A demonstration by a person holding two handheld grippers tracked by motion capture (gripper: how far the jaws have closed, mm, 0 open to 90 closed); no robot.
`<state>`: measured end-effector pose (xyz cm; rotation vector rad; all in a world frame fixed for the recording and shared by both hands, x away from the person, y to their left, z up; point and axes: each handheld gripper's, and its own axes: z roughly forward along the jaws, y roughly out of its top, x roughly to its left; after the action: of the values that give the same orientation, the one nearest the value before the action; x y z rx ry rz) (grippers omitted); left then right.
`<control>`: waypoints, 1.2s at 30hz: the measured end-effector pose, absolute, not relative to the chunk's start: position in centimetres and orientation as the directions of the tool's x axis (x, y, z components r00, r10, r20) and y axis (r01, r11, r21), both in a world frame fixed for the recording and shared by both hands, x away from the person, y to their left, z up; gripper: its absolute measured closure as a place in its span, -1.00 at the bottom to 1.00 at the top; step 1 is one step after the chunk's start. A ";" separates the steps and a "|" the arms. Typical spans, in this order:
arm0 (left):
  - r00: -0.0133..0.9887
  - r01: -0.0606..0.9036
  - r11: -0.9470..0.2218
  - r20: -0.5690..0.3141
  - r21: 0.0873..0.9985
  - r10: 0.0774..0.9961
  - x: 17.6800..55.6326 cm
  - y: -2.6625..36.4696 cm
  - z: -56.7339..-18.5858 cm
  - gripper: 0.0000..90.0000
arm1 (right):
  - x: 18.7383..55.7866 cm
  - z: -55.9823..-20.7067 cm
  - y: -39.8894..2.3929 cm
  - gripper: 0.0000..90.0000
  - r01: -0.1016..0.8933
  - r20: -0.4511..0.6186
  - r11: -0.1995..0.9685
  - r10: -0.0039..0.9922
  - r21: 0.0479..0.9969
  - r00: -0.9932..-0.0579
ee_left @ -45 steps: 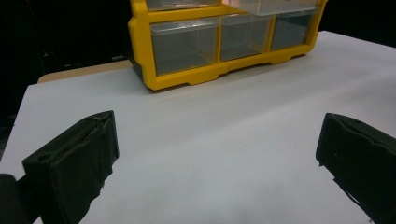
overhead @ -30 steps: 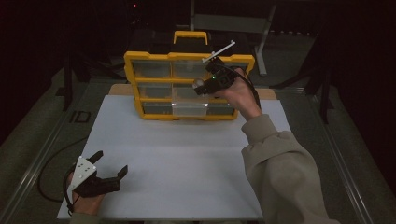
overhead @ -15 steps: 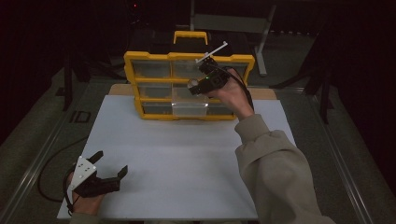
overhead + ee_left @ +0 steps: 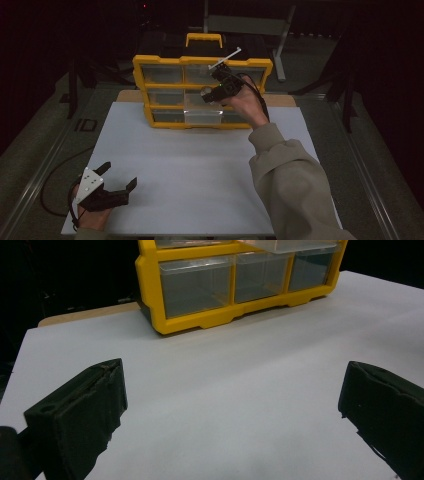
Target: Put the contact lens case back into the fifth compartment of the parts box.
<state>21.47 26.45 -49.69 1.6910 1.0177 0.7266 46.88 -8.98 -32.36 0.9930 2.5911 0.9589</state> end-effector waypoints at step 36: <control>0.462 0.288 -0.155 0.005 0.945 0.887 21.4 26.4 -49.7 -1.00 | 42.8 -32.1 -12.1 -0.80 0.492 0.003 0.531 0.677 0.690 -0.736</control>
<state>21.45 26.43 -49.69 1.6895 1.0211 0.7333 42.78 -12.07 -32.08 0.9801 2.5067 1.0051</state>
